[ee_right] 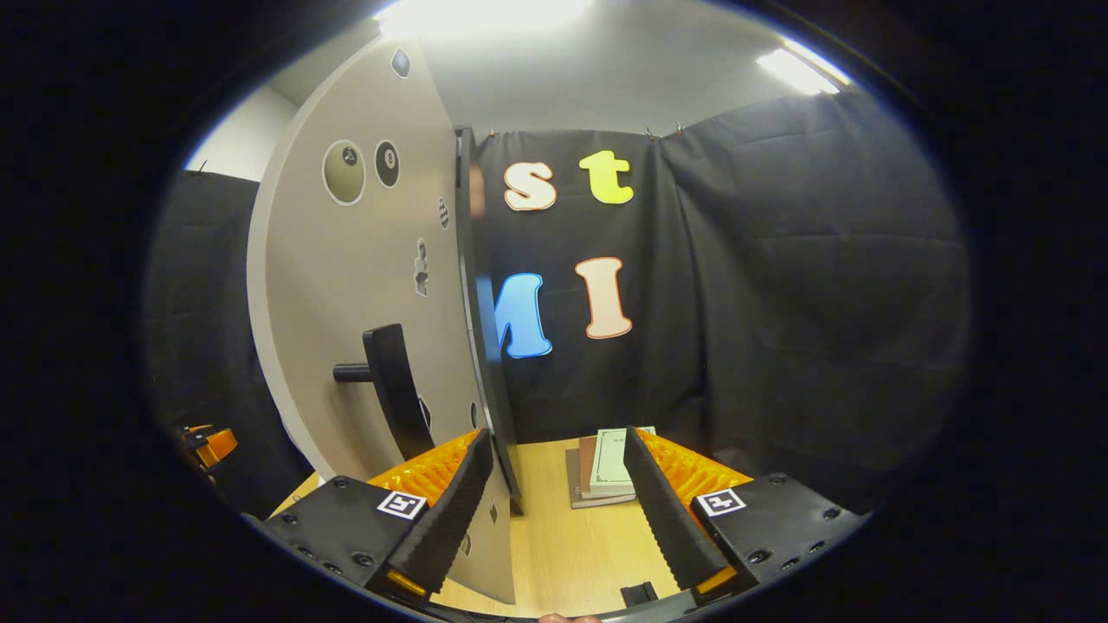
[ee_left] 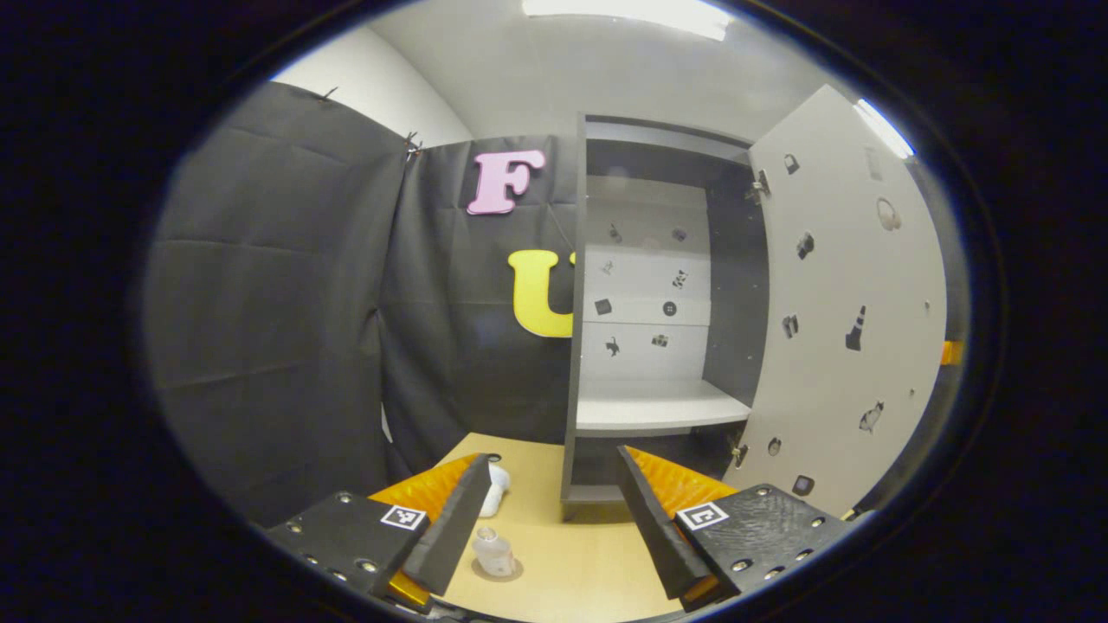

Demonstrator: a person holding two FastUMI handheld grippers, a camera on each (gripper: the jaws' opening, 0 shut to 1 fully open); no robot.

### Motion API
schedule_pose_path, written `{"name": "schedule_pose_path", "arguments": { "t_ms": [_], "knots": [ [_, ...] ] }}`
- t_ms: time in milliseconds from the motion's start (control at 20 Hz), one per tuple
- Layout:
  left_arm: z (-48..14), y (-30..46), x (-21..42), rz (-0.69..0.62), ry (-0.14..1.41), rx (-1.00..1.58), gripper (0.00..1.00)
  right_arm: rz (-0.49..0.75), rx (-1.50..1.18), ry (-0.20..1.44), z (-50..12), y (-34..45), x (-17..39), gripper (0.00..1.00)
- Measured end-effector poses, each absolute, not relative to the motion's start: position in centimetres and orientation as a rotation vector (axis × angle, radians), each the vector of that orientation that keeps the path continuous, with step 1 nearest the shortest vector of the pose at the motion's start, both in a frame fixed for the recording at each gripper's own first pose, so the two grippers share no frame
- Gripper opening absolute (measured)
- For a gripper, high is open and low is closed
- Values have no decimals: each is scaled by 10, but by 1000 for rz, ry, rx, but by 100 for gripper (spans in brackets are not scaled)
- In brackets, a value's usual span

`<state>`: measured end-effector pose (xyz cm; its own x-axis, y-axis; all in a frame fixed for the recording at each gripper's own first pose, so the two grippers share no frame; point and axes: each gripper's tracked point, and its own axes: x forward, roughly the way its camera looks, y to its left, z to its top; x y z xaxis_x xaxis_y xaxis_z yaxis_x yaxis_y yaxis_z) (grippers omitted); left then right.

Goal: Open the cabinet door with the right hand, grasp the bottle in the cabinet with the left hand and place it on the coaster, then close the cabinet door with the right hand.

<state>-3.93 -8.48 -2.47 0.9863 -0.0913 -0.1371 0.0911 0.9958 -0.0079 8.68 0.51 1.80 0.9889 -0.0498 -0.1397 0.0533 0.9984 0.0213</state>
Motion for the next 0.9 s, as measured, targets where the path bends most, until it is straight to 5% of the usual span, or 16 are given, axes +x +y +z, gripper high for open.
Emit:
{"name": "schedule_pose_path", "arguments": {
  "t_ms": [900],
  "knots": [
    [-27, 26, -21, -22, 98, -46, 87, 101, 117, 199, -1, 142, 102, 97]
  ]
}}
